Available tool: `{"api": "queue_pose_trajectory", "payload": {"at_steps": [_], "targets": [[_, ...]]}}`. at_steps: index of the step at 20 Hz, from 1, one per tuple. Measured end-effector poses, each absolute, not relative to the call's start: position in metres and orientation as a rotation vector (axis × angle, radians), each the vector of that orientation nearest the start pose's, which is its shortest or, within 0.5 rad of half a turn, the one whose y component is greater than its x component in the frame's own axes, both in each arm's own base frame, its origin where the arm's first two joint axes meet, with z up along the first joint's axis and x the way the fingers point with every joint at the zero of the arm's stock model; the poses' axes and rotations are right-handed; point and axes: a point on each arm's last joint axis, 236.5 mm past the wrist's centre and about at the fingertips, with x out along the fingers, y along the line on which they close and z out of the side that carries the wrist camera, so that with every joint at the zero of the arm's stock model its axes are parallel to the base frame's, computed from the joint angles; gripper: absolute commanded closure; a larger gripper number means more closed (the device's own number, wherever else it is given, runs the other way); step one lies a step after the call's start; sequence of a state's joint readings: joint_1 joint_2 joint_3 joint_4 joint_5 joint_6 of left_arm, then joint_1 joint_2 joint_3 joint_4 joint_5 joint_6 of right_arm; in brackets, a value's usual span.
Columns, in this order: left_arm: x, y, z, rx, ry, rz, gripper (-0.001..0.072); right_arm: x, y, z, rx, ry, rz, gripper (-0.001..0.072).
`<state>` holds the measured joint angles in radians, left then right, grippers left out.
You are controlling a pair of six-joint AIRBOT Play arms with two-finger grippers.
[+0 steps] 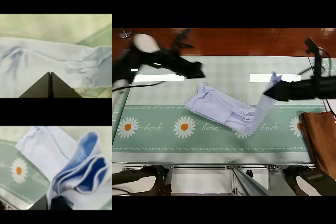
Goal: Fold the shirts.
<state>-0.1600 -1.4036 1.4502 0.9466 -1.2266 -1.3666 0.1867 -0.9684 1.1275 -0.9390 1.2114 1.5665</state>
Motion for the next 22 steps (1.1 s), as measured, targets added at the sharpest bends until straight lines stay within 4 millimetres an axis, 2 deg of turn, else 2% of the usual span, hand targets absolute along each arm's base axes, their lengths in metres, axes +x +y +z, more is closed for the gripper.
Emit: {"api": "queue_pose_trajectory", "payload": {"at_steps": [2,3,5,7,10,11,12,13,14,16,18,20,22], "targets": [[0.391,-0.132,0.128,-0.297,1.025,-0.52,0.0682,0.333,0.231,0.144,0.401,1.083,0.645,0.0688],[0.376,-0.111,0.136,-0.311,0.988,-0.475,0.0681,0.343,0.253,0.14,0.393,1.101,0.677,0.0688],[0.345,-0.077,0.138,-0.329,0.93,-0.378,0.0682,0.366,0.301,0.127,0.377,1.129,0.737,0.0688],[0.317,-0.062,0.129,-0.346,0.909,-0.326,0.0682,0.385,0.347,0.106,0.357,1.166,0.786,0.0688],[0.294,-0.058,0.109,-0.366,0.916,-0.294,0.0681,0.405,0.408,0.066,0.35,1.222,0.836,0.0673],[0.289,-0.06,0.102,-0.377,0.923,-0.294,0.0682,0.408,0.426,0.053,0.364,1.242,0.852,0.0539],[0.287,-0.062,0.096,-0.389,0.927,-0.295,0.0682,0.409,0.44,0.041,0.383,1.261,0.864,0.0279],[0.287,-0.062,0.091,-0.395,0.927,-0.292,0.0682,0.408,0.454,0.029,0.411,1.283,0.877,0.0076],[0.288,-0.063,0.086,-0.404,0.925,-0.288,0.0681,0.406,0.462,0.021,0.433,1.304,0.891,0.008],[0.292,-0.062,0.08,-0.419,0.918,-0.277,0.0681,0.4,0.469,0.019,0.459,1.337,0.95,0.008],[0.296,-0.06,0.074,-0.427,0.915,-0.264,0.0682,0.403,0.45,0.031,0.454,1.355,0.986,0.008],[0.299,-0.059,0.07,-0.436,0.917,-0.257,0.0681,0.417,0.405,0.06,0.421,1.336,0.98,0.008],[0.301,-0.058,0.067,-0.44,0.92,-0.253,0.0681,0.427,0.34,0.087,0.335,1.312,0.905,0.0079]]}}
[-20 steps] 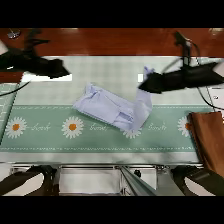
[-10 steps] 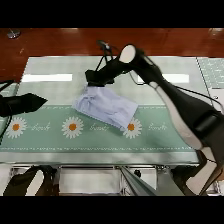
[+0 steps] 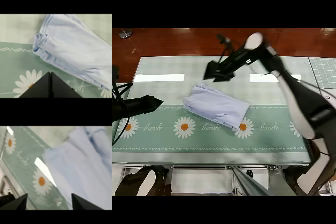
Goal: Fold the shirts.
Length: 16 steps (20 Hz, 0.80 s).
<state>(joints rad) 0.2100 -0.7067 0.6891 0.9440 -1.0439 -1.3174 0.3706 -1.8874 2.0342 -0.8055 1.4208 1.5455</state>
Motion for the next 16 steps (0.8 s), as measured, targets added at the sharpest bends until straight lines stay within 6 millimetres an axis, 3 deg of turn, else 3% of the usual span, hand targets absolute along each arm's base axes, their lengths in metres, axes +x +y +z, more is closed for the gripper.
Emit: {"api": "queue_pose_trajectory", "payload": {"at_steps": [2,3,5,6,8,11,16], "targets": [[0.302,-0.058,0.066,-0.444,0.92,-0.25,0.0681,0.428,0.266,0.094,0.253,1.307,0.737,0.0079],[0.302,-0.058,0.064,-0.446,0.922,-0.249,0.0681,0.419,0.234,0.091,0.249,1.315,0.648,0.0079],[0.299,-0.058,0.057,-0.451,0.937,-0.246,0.0681,0.394,0.184,0.066,0.307,1.318,0.461,0.0079],[0.297,-0.059,0.052,-0.456,0.947,-0.244,0.0681,0.378,0.17,0.048,0.364,1.312,0.386,0.0079],[0.292,-0.06,0.04,-0.468,0.977,-0.241,0.0681,0.347,0.164,0.008,0.54,1.292,0.282,0.0079],[0.283,-0.065,0.021,-0.503,1.013,-0.241,0.0681,0.313,0.181,-0.04,0.767,1.304,0.226,0.0079],[0.277,-0.077,0.007,-0.54,1.033,-0.256,0.0681,0.308,0.217,-0.085,0.923,1.41,0.221,0.0086]]}}
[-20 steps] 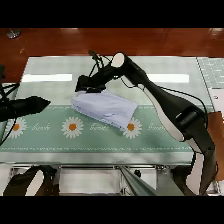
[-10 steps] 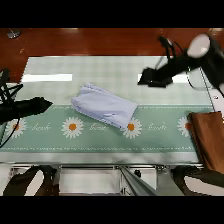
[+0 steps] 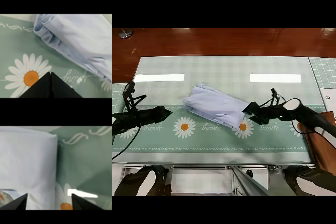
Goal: Fold the shirts.
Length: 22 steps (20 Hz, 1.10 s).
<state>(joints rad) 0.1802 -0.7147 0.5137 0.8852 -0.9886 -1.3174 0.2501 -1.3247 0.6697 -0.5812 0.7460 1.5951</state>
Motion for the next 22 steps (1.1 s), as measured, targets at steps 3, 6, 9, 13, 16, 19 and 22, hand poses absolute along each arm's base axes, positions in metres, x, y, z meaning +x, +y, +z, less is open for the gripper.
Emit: {"api": "queue_pose_trajectory", "payload": {"at_steps": [3,6,9,13,16,19,22], "targets": [[0.277,-0.081,0.005,-0.541,1.032,-0.265,0.0681,0.31,0.25,-0.092,0.957,1.504,0.294,0.0385],[0.277,-0.082,0.005,-0.542,1.032,-0.268,0.0681,0.323,0.274,-0.086,0.903,1.517,0.397,0.0689],[0.277,-0.083,0.004,-0.542,1.032,-0.269,0.0681,0.357,0.296,-0.041,0.812,1.431,0.561,0.0689],[0.277,-0.083,0.005,-0.542,1.031,-0.269,0.0681,0.411,0.297,0.054,0.589,1.261,0.689,0.0689],[0.277,-0.083,0.005,-0.542,1.031,-0.27,0.0681,0.441,0.264,0.127,0.457,1.146,0.67,0.0689],[0.277,-0.083,0.005,-0.542,1.032,-0.27,0.0681,0.455,0.206,0.178,0.418,1.083,0.559,0.0689],[0.277,-0.083,0.005,-0.542,1.032,-0.27,0.0681,0.449,0.133,0.208,0.449,1.074,0.397,0.0689]]}}
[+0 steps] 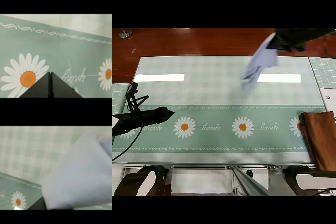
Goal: Fold the shirts.
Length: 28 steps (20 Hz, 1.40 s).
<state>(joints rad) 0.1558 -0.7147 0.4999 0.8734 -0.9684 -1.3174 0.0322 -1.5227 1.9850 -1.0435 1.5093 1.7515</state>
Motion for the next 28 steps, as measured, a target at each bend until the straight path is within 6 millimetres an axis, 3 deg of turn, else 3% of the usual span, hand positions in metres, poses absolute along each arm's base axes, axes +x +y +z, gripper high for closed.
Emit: {"api": "queue_pose_trajectory", "payload": {"at_steps": [4,8,13,17,18,19,20,21,23,24,25,26,28], "targets": [[0.277,-0.083,0.005,-0.542,1.032,-0.27,0.0681,0.414,0.034,0.224,0.456,1.108,0.134,0.0691],[0.277,-0.083,0.005,-0.542,1.032,-0.27,0.0681,0.356,-0.046,0.225,0.483,1.139,-0.127,0.0691],[0.277,-0.083,0.005,-0.542,1.03,-0.269,0.0681,0.242,-0.127,0.184,0.553,1.234,-0.517,0.0691],[0.279,-0.082,0.005,-0.541,1.021,-0.263,0.0681,0.13,-0.163,0.131,0.618,1.362,-0.857,0.0661],[0.279,-0.082,0.005,-0.541,1.02,-0.263,0.0681,0.104,-0.164,0.117,0.654,1.387,-0.937,0.046],[0.28,-0.081,0.006,-0.541,1.018,-0.262,0.0681,0.086,-0.163,0.105,0.683,1.403,-1.0,0.0188],[0.28,-0.081,0.006,-0.541,1.015,-0.26,0.0681,0.071,-0.163,0.094,0.705,1.414,-1.053,0.0077],[0.28,-0.081,0.006,-0.541,1.015,-0.26,0.0681,0.06,-0.164,0.085,0.718,1.422,-1.093,0.008],[0.282,-0.08,0.007,-0.54,1.009,-0.258,0.0681,0.059,-0.167,0.076,0.737,1.41,-1.106,0.0099],[0.285,-0.079,0.01,-0.537,0.999,-0.256,0.0682,0.066,-0.171,0.075,0.746,1.39,-1.092,0.0221],[0.29,-0.078,0.016,-0.532,0.986,-0.258,0.0682,0.08,-0.176,0.077,0.76,1.357,-1.053,0.0491],[0.297,-0.077,0.024,-0.523,0.967,-0.262,0.0682,0.101,-0.18,0.081,0.777,1.309,-0.991,0.0689],[0.322,-0.074,0.056,-0.495,0.904,-0.278,0.0682,0.172,-0.18,0.102,0.798,1.154,-0.758,0.0689]]}}
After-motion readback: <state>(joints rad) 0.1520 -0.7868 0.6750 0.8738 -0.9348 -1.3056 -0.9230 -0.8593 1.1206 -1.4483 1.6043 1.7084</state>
